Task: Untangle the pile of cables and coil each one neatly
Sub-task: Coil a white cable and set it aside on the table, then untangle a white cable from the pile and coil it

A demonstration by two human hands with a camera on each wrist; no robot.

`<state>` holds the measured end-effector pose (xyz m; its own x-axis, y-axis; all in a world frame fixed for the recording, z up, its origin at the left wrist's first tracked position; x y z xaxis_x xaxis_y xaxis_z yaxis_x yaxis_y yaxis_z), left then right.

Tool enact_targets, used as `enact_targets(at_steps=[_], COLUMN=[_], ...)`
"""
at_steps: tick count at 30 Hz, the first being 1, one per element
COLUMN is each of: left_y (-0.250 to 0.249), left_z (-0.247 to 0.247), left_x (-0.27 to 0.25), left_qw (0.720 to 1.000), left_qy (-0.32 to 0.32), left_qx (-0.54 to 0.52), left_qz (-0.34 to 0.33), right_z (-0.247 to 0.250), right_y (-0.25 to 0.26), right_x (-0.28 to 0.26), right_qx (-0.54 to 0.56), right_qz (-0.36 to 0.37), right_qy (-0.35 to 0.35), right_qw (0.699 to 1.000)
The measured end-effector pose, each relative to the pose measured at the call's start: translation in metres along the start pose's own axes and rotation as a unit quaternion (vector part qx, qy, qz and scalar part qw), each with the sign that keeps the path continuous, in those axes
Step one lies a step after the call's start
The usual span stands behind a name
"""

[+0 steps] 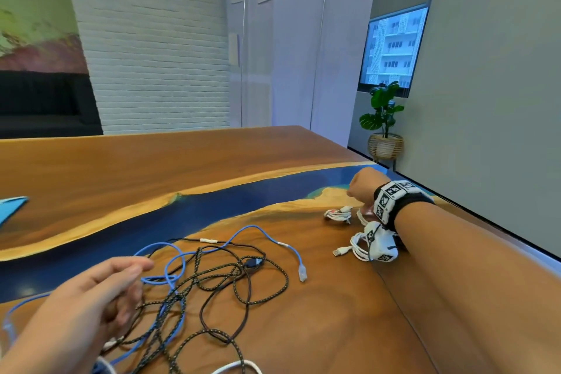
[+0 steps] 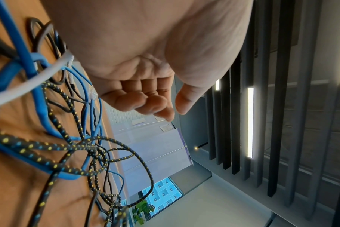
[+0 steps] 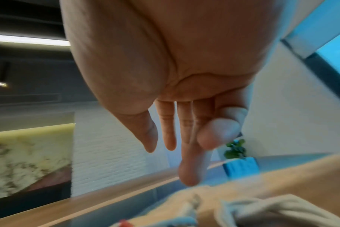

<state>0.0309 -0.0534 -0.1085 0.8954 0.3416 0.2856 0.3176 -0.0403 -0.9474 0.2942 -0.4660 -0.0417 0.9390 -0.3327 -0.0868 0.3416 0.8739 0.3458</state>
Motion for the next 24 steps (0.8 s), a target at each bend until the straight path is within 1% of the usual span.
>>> enact_targets(at_steps=[1,3,4,6,7,9,11,12,14,16,18,20,22,24], left_y=[0.0,-0.003,-0.006,-0.011,-0.013,-0.018,-0.02,-0.023,-0.027,-0.03,-0.031,-0.032,-0.034,-0.036], left_z=[-0.001,-0.001,-0.001,-0.002,-0.004,-0.005,-0.003,-0.002,0.0,0.002,0.003,0.004,0.005,0.006], left_x=[0.0,-0.003,-0.006,-0.008,-0.01,-0.011,-0.011,-0.011,-0.011,-0.01,-0.01,-0.009,-0.009,-0.01], left_qw=[1.0,1.0,1.0,1.0,1.0,1.0,1.0,1.0,0.999,0.999,0.999,0.999,0.998,0.997], left_qy=[-0.003,0.004,0.019,0.011,0.009,-0.009,-0.02,-0.02,-0.017,-0.007,0.001,0.011,0.023,0.03], left_qx=[-0.004,-0.01,-0.003,-0.012,-0.006,0.007,0.01,0.017,0.03,0.04,0.041,0.046,0.057,0.073], left_qz=[0.004,0.0,0.002,0.008,0.005,0.012,0.01,0.006,0.002,-0.002,-0.003,-0.005,-0.009,-0.009], right_z=[0.004,0.008,0.007,-0.001,-0.009,-0.025,-0.042,-0.051,-0.07,-0.092,-0.106,-0.112,-0.114,-0.114], right_y=[0.009,0.034,0.047,0.07,0.081,0.1,0.11,0.113,0.117,0.119,0.123,0.128,0.135,0.142], right_x=[-0.009,-0.043,-0.062,-0.108,-0.134,-0.193,-0.248,-0.271,-0.3,-0.311,-0.31,-0.304,-0.293,-0.279], right_qx=[-0.016,-0.003,0.016,0.058,0.069,0.055,-0.018,-0.061,-0.13,-0.192,-0.231,-0.235,-0.237,-0.237], right_qz=[0.025,0.087,0.126,0.213,0.261,0.364,0.451,0.483,0.53,0.559,0.564,0.558,0.549,0.526], right_qy=[-0.01,-0.005,0.006,0.057,0.098,0.181,0.241,0.264,0.289,0.262,0.23,0.212,0.184,0.163], right_qw=[1.0,0.996,0.992,0.974,0.958,0.912,0.859,0.833,0.787,0.763,0.759,0.767,0.78,0.801])
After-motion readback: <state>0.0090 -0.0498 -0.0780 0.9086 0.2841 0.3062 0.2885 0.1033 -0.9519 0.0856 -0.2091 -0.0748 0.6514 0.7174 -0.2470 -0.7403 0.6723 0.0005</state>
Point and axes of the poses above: each hand's wrist, its own x-axis towards the middle knuckle, its own z-axis out of the back of the hand, y = z × x, the point moved 2 cm from there along x, towards the middle knuckle, and after that the axes turned 14 degrees about -z, right-handed, at the moved point
